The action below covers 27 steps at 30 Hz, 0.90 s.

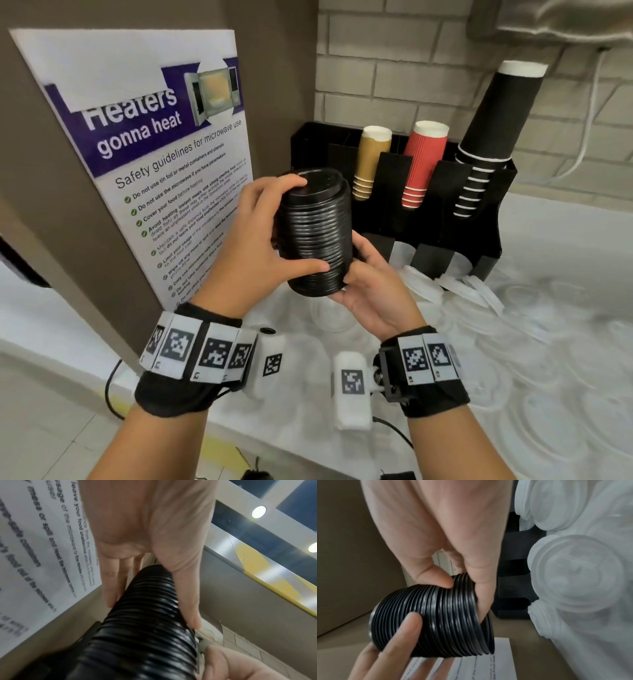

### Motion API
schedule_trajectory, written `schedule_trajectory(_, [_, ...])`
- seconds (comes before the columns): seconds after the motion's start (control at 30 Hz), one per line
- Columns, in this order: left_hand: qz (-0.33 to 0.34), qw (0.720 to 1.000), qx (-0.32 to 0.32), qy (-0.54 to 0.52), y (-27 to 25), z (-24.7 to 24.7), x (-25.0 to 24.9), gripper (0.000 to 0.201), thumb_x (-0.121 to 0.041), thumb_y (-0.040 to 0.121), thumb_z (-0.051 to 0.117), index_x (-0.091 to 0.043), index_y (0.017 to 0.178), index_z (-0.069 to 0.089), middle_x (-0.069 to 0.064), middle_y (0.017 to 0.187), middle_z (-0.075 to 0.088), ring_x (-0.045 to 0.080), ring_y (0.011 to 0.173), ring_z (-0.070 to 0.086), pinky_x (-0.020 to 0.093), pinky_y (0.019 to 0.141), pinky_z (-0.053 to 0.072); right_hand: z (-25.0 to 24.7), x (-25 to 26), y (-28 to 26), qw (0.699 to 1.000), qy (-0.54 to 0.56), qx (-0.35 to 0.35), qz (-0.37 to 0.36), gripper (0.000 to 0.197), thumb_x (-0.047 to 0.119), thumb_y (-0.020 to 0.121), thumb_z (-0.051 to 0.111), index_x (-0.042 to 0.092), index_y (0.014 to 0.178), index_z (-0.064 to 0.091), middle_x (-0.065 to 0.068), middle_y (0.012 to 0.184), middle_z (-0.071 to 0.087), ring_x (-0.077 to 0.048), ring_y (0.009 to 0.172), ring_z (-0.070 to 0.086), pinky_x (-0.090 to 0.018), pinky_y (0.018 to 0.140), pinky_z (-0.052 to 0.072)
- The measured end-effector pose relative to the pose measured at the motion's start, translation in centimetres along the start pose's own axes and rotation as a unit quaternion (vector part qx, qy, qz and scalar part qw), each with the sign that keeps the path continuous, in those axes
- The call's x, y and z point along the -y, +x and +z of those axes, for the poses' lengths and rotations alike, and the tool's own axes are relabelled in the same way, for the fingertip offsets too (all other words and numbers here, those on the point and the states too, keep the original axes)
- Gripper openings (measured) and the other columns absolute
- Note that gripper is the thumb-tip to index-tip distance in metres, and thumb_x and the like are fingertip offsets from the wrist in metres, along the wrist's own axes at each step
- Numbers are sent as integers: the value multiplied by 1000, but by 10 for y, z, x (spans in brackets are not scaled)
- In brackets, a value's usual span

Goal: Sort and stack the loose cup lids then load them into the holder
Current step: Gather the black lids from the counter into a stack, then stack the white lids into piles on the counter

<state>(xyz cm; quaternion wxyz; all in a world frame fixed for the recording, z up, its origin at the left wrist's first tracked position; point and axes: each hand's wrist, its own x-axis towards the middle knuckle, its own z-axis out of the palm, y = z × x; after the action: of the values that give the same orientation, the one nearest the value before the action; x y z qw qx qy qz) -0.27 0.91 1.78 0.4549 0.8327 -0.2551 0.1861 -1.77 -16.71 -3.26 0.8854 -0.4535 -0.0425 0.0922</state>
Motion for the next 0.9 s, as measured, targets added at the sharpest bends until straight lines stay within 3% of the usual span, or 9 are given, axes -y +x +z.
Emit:
schedule_trajectory(0.1, [-39,997,-3,67,-8,-5,-6,83,-30,50,91,-37,116,42,-3,132,34,11,109,45,23,92,44,4,-15,4,999,-11,-7,36,71,-21,80,33,17,139,40,-21,126,58,-34,112,60,-52,94,50])
schedule_trajectory(0.2, [-68,987,21,144,-19,-12,-5,76,-28,51,92,-32,104,38,-10,116,34,5,88,46,15,73,37,8,-37,6,996,-21,-8,81,73,-24,78,30,17,137,40,-19,114,61,-32,103,62,-52,93,50])
schedule_trajectory(0.3, [-108,969,50,215,-32,-22,-3,67,-28,55,91,-28,94,37,-8,109,33,7,80,47,20,61,33,13,-58,7,991,-51,-12,122,72,-25,77,28,18,133,42,-15,99,62,-27,91,62,-43,85,51])
schedule_trajectory(0.47, [-184,919,120,328,-49,-32,-1,56,-35,63,86,-27,87,36,-3,109,38,22,79,52,32,63,41,15,-84,9,980,-102,2,170,73,-27,77,29,20,130,44,-13,94,55,-20,73,59,-33,64,52])
schedule_trajectory(0.63, [-221,892,169,356,-56,-37,3,45,-38,69,82,-30,84,40,-8,105,42,19,82,53,30,62,42,12,-104,12,969,-125,5,214,71,-26,75,30,27,117,49,-12,96,51,-23,82,56,-43,77,50])
schedule_trajectory(0.73, [-235,888,179,352,-56,-38,4,42,-36,69,82,-30,80,43,-10,103,44,18,82,54,28,62,39,12,-110,12,964,-137,12,226,68,-26,76,33,23,121,47,-7,86,55,-21,77,56,-38,71,51])
schedule_trajectory(0.8, [-244,885,185,352,-54,-39,3,41,-36,68,83,-29,78,43,-11,102,45,17,81,54,28,61,36,11,-109,13,950,-223,23,218,65,-22,77,39,22,124,45,-6,86,57,-22,79,58,-38,74,52])
schedule_trajectory(0.83, [-247,883,188,353,-54,-39,4,41,-36,68,83,-29,77,44,-11,101,45,17,80,53,27,60,35,10,-107,14,935,-287,28,206,63,-19,77,44,23,125,46,-8,90,57,-26,85,59,-43,82,51])
schedule_trajectory(0.9, [-251,879,193,357,-53,-39,4,39,-37,67,83,-29,76,45,-10,99,45,16,80,53,26,58,34,8,-101,17,895,-404,41,182,60,-8,79,53,25,129,46,-13,109,55,-32,101,58,-48,96,48])
